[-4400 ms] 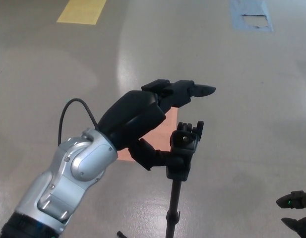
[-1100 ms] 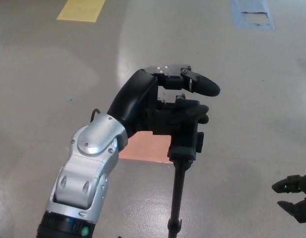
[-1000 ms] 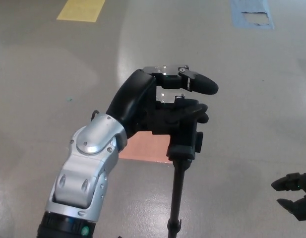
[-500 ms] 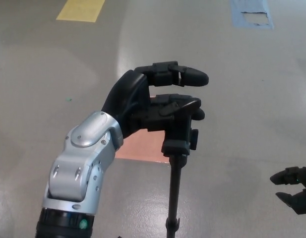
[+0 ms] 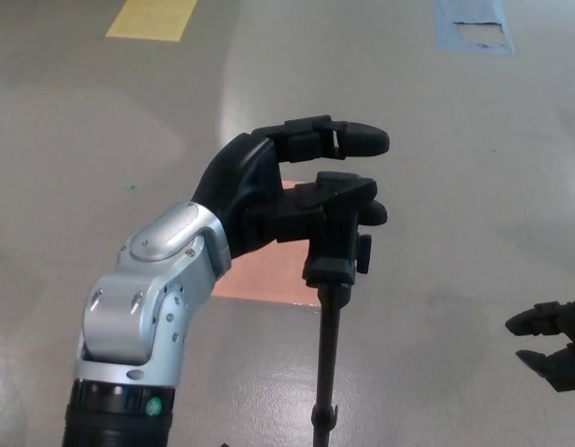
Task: The robot uses its left hand to grab the top of a phone stand kept on the floor and rotates it anti-clockwise
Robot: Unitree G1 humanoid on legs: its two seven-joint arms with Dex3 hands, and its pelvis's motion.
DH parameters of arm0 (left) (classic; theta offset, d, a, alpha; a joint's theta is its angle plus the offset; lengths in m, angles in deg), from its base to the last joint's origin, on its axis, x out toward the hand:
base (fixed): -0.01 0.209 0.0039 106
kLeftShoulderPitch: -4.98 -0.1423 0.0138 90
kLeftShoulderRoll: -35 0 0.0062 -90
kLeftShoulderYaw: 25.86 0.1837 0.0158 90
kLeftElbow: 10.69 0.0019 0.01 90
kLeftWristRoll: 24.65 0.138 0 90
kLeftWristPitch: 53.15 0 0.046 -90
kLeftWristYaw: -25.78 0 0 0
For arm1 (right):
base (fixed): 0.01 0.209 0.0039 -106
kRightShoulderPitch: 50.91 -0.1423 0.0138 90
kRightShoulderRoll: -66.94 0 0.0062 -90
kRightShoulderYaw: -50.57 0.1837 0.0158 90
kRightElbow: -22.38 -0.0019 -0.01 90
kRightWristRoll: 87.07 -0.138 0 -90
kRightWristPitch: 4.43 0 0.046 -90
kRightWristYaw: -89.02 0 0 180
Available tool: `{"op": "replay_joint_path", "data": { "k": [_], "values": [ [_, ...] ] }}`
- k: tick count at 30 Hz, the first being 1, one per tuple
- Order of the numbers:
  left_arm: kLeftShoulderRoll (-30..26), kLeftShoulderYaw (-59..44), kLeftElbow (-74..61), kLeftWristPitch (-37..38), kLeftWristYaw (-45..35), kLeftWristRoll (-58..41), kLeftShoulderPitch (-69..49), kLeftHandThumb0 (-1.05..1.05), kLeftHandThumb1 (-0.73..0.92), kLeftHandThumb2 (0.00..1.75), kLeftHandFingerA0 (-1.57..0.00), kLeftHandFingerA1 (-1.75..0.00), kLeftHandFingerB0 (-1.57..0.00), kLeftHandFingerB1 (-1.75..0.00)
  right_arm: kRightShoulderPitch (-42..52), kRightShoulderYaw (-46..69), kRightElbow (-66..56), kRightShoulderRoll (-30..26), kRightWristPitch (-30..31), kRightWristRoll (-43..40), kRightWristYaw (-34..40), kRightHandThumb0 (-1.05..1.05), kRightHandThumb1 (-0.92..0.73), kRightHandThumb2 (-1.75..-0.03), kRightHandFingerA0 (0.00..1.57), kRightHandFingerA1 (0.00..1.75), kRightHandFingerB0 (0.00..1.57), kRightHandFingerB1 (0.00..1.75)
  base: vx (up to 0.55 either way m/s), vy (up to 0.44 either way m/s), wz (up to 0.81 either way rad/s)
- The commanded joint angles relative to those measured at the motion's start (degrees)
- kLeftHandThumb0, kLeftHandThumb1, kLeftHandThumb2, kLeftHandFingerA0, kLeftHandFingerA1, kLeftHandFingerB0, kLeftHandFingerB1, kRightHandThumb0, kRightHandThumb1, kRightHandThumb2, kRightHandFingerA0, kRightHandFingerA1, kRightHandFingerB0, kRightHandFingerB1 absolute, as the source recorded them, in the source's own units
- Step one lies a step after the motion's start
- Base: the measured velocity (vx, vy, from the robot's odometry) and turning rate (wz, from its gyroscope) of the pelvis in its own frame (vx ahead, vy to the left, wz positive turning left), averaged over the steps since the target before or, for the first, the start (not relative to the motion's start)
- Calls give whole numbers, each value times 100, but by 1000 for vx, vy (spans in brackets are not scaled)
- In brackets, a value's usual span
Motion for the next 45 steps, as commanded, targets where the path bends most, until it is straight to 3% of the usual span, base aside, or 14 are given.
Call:
{"op": "replay_joint_path", "data": {
  "k": [1,3,4,6,7,8,9,10,11,19,32,33,34,45],
  "values": [
    [-33,-286,-308,-1449,145,-746,376,-20,72,62,-103,-78,-78,-50,-200,-43,111,-92,199,59,-105,-40,-83,-65,35,39,23,30,0,0,0],
    [-50,-280,-327,-1467,137,-750,381,-20,72,62,-103,-78,-78,-50,-201,-42,111,-92,191,55,-114,-40,-83,-65,35,39,23,30,0,0,0],
    [-74,-262,-319,-1436,100,-749,394,-29,62,58,-92,-57,-55,-38,-205,-47,110,-93,190,59,-115,-40,-83,-65,35,39,23,30,0,0,0],
    [-109,-242,-312,-1416,55,-757,416,-29,62,58,-92,-57,-55,-38,-214,-57,112,-95,189,66,-113,-40,-83,-65,35,39,23,30,0,0,0],
    [-286,-42,-310,-1166,-217,-669,386,-53,54,56,-47,-39,-19,-28,-215,-61,114,-101,177,69,-111,-40,-82,-65,35,39,23,30,0,0,0],
    [-337,15,-311,-1100,-293,-646,378,-53,54,56,-47,-39,-19,-28,-216,-63,116,-102,173,69,-110,-40,-82,-65,35,39,23,30,0,0,0],
    [-466,146,-351,-949,-464,-612,332,-68,44,78,-23,-43,-3,-28,-199,-24,114,-108,122,16,-164,-38,-82,-65,32,40,22,31,0,0,0],
    [-504,181,-363,-918,-496,-619,321,-68,44,78,-23,-43,-3,-28,-195,-14,114,-109,109,0,-180,-38,-82,-65,32,40,22,31,0,0,0],
    [-624,264,-376,-769,-715,-679,282,-67,41,82,0,-20,0,-19,-189,-1,118,-113,103,-15,-190,-38,-81,-64,31,39,23,31,0,0,0],
    [-1087,664,-299,-145,-1299,-699,238,-86,50,86,0,0,0,0,-185,-16,115,-114,143,19,-220,-39,-82,-65,31,38,22,30,0,0,0],
    [-1250,715,-90,61,-1563,-851,284,-87,49,87,0,0,0,-2,-228,-45,120,-117,108,55,-231,-39,-83,-65,34,39,22,30,0,0,0],
    [-1262,688,-55,87,-1563,-847,269,-87,49,87,0,0,0,-3,-228,-55,111,-132,79,61,-242,-45,-72,-79,32,46,20,38,0,0,0],
    [-1279,651,-45,65,-1551,-859,260,-87,49,88,0,0,0,-1,-229,-60,115,-133,83,66,-236,-39,-82,-65,33,39,22,30,0,0,0],
    [-1567,416,340,542,-1553,-715,100,-89,51,89,0,0,0,-2,-195,-122,123,-78,239,86,-224,-41,-83,-65,31,37,21,30,0,0,0]
  ]
}}
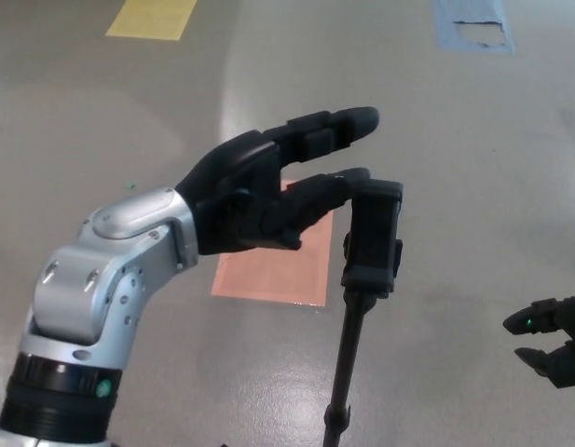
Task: The robot uses its left hand to grab the top of a phone stand kept on the floor and rotates it anti-clockwise
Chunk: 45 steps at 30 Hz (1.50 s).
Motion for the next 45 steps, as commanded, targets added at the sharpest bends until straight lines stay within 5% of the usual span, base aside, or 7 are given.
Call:
{"op": "replay_joint_path", "data": {
  "k": [1,17,20,31,32,41,45],
  "values": [
    [-310,-256,458,679,-81,46,-87,-90,52,88,0,0,0,-1,-18,-23,30,-73,130,36,-29,-41,-83,-65,28,36,21,29,0,0,0],
    [-831,-985,2377,1769,-313,45,-124,-85,51,87,0,-5,0,-7,69,-34,55,-34,148,15,-9,-39,-83,-65,32,37,21,30,0,0,0],
    [-864,-1088,2631,2003,-327,43,-300,-78,59,57,0,-5,0,-5,74,-67,56,-45,148,49,-6,-40,-83,-65,32,37,21,29,0,0,0],
    [-1185,-592,3832,4328,1764,1868,-2018,-49,57,59,-9,-28,-14,-27,643,-77,53,62,34,7,109,-40,-82,-65,32,37,21,29,0,0,0],
    [-1152,-659,3895,4400,1796,1813,-2168,-29,45,96,-2,-49,0,-46,735,-82,55,76,2,8,135,-46,-73,-79,28,42,18,36,0,0,0],
    [-1771,-206,5039,4993,2542,2503,-2516,-30,43,95,-1,-48,-1,-46,1435,-39,25,256,-118,-59,357,-46,-73,-79,28,42,18,36,0,0,0],
    [-1900,250,5448,4840,2893,2848,-2383,-54,50,72,-26,-41,-18,-37,1701,69,-31,216,-219,-156,385,-45,-73,-78,28,42,18,36,0,0,0]
  ]
}}
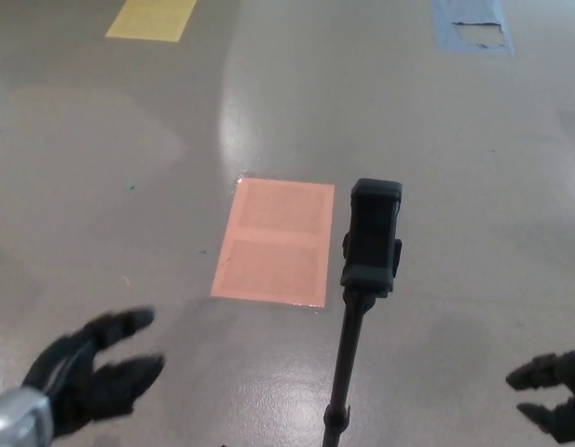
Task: The robot uses its left hand to grab the top of a phone stand kept on the floor and rotates it anti-clockwise
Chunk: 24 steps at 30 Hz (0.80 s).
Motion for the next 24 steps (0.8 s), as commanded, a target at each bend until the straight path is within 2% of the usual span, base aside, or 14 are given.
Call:
{"op": "replay_joint_path", "data": {
  "k": [1,2,5,6,8,9,12,18,19,21,22,24],
  "values": [
    [-851,839,1350,1800,1804,1804,-361,-54,50,72,-26,-41,-18,-37,927,136,-82,46,-285,-141,341,-45,-73,-78,28,42,18,36,0,0,0],
    [-912,1236,1530,1836,2108,2173,-374,-52,51,73,-33,-44,-22,-38,1027,118,-89,42,-322,-119,353,-38,-83,-65,33,36,19,29,0,0,0],
    [-964,1613,1755,1930,2266,2418,-444,-54,51,74,-31,-44,-22,-38,1170,108,-105,58,-316,-102,379,-38,-83,-65,32,36,19,29,0,0,0],
    [-957,1700,1789,1952,2298,2465,-491,-56,52,74,-29,-42,-23,-38,1217,115,-100,58,-319,-110,361,-45,-73,-78,28,43,16,36,0,0,0],
    [-947,1844,1869,2009,2376,2498,-529,-56,52,74,-29,-42,-23,-38,1276,128,-100,54,-326,-123,331,-45,-73,-78,28,43,16,36,0,0,0],
    [-936,1948,1886,2001,2392,2554,-551,-51,64,60,-30,-32,-27,-30,1308,81,-104,38,-342,-67,385,-40,-83,-65,38,37,21,29,0,0,0],
    [-936,2324,1900,1947,2523,2789,-581,-53,68,61,-27,-31,-31,-31,1378,37,-108,12,-366,-8,464,-39,-82,-65,40,38,22,29,0,0,0],
    [-981,2892,1893,1820,2752,3110,-460,-52,70,61,-21,-32,-29,-30,1394,95,-78,31,-363,-59,483,-39,-82,-64,41,38,22,29,0,0,0],
    [-997,2939,1882,1809,2730,3103,-392,-57,60,77,-18,-40,-24,-38,1389,104,-80,25,-365,-64,499,-46,-71,-80,35,45,18,37,0,0,0],
    [-1010,2995,1883,1788,2724,3078,-329,-57,60,77,-18,-40,-24,-38,1394,115,-88,15,-373,-72,508,-46,-71,-80,35,45,18,37,0,0,0],
    [-1011,3026,1873,1773,2716,3088,-301,-50,70,62,-20,-31,-29,-30,1400,139,-92,7,-365,-94,504,-46,-71,-80,37,46,18,37,0,0,0],
    [-1013,3075,1869,1762,2715,3097,-263,-50,70,62,-20,-31,-29,-30,1407,170,-96,-4,-356,-122,500,-46,-71,-80,37,46,18,37,0,0,0]
  ]
}}
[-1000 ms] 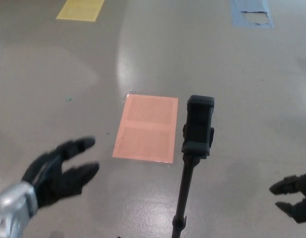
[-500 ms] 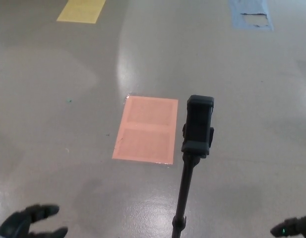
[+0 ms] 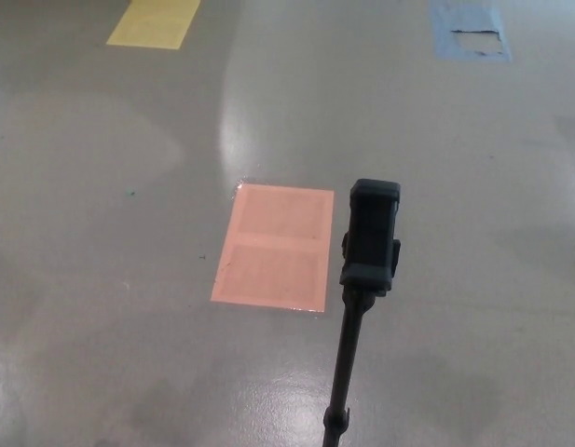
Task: The robot uses its left hand to grab the top of a phone stand kept on the floor and rotates it anti-clockwise
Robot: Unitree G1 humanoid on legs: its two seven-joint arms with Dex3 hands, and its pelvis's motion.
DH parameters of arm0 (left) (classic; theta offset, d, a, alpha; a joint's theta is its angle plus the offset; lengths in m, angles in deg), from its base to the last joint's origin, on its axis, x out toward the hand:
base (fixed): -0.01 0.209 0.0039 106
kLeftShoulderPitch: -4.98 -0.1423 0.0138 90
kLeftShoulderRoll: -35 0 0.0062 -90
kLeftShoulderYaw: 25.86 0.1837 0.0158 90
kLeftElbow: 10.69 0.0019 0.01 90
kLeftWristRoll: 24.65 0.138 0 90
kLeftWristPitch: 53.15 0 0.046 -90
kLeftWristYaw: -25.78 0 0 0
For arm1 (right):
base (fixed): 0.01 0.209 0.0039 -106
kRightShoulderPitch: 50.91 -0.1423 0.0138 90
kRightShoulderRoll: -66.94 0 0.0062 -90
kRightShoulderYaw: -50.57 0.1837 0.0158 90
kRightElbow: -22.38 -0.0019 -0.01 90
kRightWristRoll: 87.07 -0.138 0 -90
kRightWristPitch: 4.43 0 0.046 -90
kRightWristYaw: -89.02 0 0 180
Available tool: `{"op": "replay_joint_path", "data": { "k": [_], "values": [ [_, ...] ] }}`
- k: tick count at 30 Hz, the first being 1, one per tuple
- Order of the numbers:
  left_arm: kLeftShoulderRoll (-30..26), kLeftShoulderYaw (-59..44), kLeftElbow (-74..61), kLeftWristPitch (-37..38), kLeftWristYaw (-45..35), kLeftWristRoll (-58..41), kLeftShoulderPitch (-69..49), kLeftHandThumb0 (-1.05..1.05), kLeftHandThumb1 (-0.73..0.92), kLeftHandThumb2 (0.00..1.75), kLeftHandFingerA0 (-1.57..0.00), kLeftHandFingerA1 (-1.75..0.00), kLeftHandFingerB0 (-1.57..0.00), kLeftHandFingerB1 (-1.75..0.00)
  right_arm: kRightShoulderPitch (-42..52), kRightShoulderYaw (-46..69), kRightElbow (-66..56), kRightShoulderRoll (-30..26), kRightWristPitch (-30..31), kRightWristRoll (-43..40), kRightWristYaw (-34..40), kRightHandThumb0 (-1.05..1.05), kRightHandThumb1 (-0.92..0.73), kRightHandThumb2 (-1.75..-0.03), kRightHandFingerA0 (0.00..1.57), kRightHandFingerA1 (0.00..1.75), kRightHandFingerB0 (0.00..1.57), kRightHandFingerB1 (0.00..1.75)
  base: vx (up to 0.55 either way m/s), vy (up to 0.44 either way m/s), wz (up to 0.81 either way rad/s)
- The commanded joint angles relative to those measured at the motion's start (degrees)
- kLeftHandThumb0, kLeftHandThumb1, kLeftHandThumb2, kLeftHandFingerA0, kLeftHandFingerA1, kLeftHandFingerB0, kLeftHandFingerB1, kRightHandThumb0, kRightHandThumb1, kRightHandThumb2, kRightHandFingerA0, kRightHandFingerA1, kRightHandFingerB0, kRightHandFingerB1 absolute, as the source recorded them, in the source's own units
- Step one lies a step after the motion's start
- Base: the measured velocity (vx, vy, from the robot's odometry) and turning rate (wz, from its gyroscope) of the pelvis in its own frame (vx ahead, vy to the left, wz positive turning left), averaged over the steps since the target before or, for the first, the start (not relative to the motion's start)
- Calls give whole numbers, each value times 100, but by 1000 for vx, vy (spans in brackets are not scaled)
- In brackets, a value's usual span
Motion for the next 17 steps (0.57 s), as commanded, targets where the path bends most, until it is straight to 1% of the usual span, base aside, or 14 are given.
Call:
{"op": "replay_joint_path", "data": {
  "k": [1,3,4,8,9,10,11,17],
  "values": [
    [-429,708,159,771,974,1336,102,-56,61,76,-18,-40,-23,-37,305,120,-98,-114,-222,-87,286,-38,-83,-64,41,38,22,29,0,0,0],
    [-434,746,169,800,1001,1330,105,-56,61,76,-18,-40,-23,-37,323,114,-109,-123,-239,-76,290,-38,-83,-64,41,38,22,29,0,0,0],
    [-461,758,170,824,953,1313,114,-51,71,62,-20,-31,-28,-30,302,137,-65,-106,-195,-93,287,-46,-71,-78,33,44,19,37,0,0,0],
    [-493,737,193,891,936,1264,163,-50,70,62,-22,-31,-29,-30,280,140,-60,-99,-191,-77,292,-47,-71,-80,34,45,17,37,0,0,0],
    [-487,744,244,930,932,1282,199,-50,70,62,-22,-31,-29,-31,291,145,-86,-121,-212,-72,300,-46,-71,-80,37,46,18,37,0,0,0],
    [-484,744,265,948,934,1292,212,-50,70,62,-22,-31,-29,-31,294,148,-94,-127,-218,-69,303,-46,-71,-80,37,46,18,37,0,0,0],
    [-489,710,295,1008,934,1279,232,-50,68,61,-26,-31,-31,-31,277,173,-105,-133,-210,-85,287,-47,-70,-80,34,45,18,38,0,0,0],
    [-528,683,427,1085,811,1364,344,-51,70,61,-27,-31,-29,-30,223,167,-169,-143,-177,-47,276,-46,-72,-80,36,45,18,37,0,0,0]
  ]
}}
